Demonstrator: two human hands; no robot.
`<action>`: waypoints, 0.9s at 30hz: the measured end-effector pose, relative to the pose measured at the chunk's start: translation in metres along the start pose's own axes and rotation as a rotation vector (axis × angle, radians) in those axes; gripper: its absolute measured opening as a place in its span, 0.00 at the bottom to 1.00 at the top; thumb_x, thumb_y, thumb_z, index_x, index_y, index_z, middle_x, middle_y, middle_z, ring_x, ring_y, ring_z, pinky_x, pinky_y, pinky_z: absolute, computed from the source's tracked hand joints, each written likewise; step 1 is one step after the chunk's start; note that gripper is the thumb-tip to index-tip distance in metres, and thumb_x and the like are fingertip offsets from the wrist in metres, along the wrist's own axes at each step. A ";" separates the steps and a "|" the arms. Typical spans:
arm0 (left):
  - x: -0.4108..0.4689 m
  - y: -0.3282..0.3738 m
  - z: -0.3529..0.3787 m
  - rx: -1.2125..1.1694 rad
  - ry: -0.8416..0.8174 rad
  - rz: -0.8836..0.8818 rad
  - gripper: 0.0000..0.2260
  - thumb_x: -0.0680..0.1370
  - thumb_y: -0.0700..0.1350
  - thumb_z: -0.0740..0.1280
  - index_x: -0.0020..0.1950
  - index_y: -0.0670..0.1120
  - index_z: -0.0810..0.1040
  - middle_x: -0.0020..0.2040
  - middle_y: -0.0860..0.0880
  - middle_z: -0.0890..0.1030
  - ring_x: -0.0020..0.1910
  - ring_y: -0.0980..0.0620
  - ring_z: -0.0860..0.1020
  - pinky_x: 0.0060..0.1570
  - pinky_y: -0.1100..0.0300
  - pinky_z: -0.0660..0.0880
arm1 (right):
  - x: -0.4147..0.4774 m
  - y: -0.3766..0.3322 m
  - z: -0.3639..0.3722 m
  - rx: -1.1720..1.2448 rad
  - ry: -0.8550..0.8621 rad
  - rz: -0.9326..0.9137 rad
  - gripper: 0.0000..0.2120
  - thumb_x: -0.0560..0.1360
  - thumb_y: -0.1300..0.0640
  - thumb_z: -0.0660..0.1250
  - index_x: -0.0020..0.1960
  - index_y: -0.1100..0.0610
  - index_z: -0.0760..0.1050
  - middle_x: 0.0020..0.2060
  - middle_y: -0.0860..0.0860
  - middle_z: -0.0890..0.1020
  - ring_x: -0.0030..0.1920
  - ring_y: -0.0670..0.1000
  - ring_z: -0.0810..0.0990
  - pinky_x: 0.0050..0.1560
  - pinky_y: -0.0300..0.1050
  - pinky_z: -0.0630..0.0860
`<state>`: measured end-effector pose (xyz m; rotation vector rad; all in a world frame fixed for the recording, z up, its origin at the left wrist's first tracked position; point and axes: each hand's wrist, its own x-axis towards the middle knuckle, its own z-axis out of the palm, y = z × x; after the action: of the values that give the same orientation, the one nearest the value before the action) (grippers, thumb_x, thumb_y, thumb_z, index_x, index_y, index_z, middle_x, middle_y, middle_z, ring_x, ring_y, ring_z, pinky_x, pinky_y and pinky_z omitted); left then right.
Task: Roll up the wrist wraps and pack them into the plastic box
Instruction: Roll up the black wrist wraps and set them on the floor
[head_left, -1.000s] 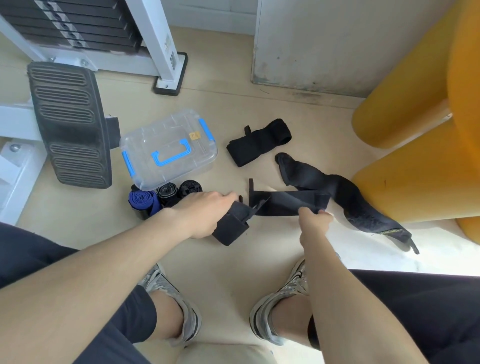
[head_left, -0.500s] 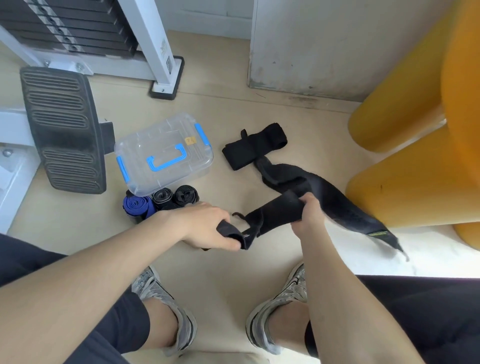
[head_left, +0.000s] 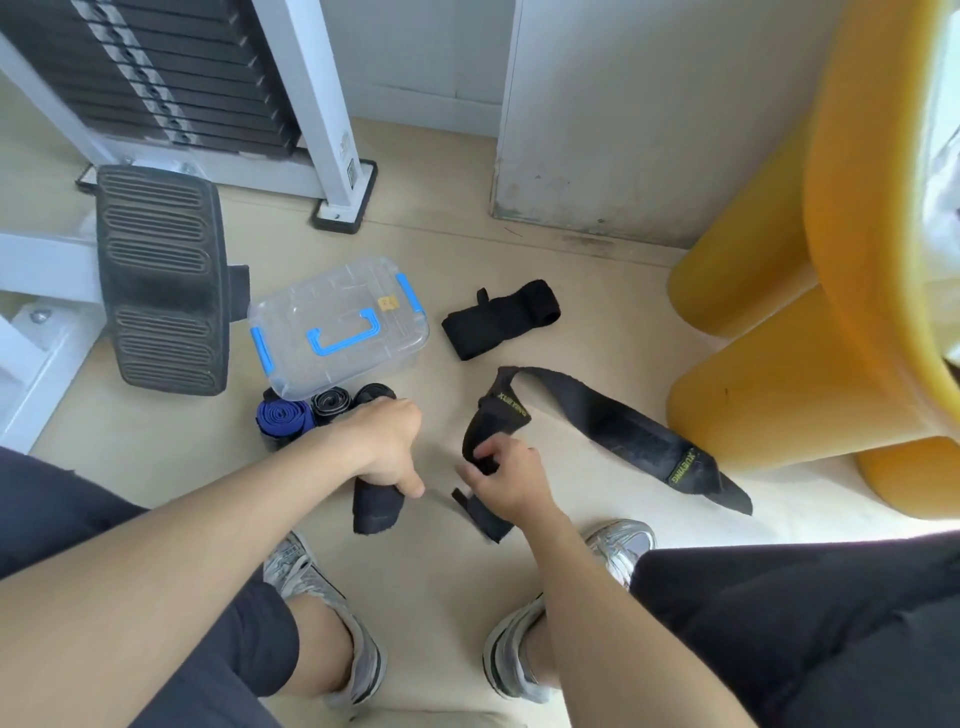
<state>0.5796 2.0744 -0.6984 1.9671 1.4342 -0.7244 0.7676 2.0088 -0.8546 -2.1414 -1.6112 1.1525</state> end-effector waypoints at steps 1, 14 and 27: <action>-0.003 -0.003 0.002 0.004 0.000 -0.017 0.24 0.70 0.53 0.83 0.35 0.43 0.70 0.37 0.40 0.77 0.50 0.37 0.85 0.46 0.47 0.82 | -0.003 0.004 0.001 -0.006 -0.034 0.004 0.13 0.78 0.43 0.74 0.50 0.53 0.84 0.44 0.48 0.85 0.46 0.51 0.81 0.49 0.51 0.80; -0.024 -0.026 0.012 -0.124 0.077 0.027 0.04 0.75 0.39 0.66 0.46 0.43 0.72 0.47 0.41 0.78 0.44 0.42 0.75 0.36 0.55 0.70 | -0.009 0.005 -0.043 0.338 0.254 0.391 0.17 0.77 0.57 0.70 0.63 0.51 0.71 0.54 0.53 0.80 0.56 0.57 0.81 0.55 0.54 0.82; -0.024 -0.043 0.020 -0.497 0.060 -0.060 0.26 0.77 0.42 0.72 0.77 0.49 0.77 0.72 0.50 0.76 0.69 0.49 0.76 0.63 0.58 0.74 | -0.010 0.006 -0.038 -0.232 0.601 0.254 0.21 0.76 0.66 0.67 0.69 0.61 0.81 0.78 0.63 0.66 0.77 0.67 0.64 0.75 0.59 0.58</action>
<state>0.5303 2.0544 -0.7005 1.5750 1.5369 -0.2926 0.7973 2.0085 -0.8282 -2.5574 -1.2668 0.3070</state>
